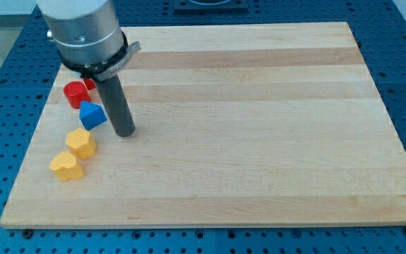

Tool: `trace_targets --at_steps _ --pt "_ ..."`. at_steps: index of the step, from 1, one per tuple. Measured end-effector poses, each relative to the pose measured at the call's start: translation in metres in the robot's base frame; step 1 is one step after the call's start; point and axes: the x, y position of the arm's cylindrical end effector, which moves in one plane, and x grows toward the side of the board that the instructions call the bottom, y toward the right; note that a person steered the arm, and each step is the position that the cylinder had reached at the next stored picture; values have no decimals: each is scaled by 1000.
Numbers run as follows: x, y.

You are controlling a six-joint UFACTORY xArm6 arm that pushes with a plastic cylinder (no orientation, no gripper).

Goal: Push blue triangle between red circle and yellow hexagon

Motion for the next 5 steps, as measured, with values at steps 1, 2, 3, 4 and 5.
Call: trace_targets --at_steps 1,2,3,4,5 --pt "-20 -1" --pt "-29 -2" --pt "-29 -16" --pt "-14 -36" --pt "-9 -44"
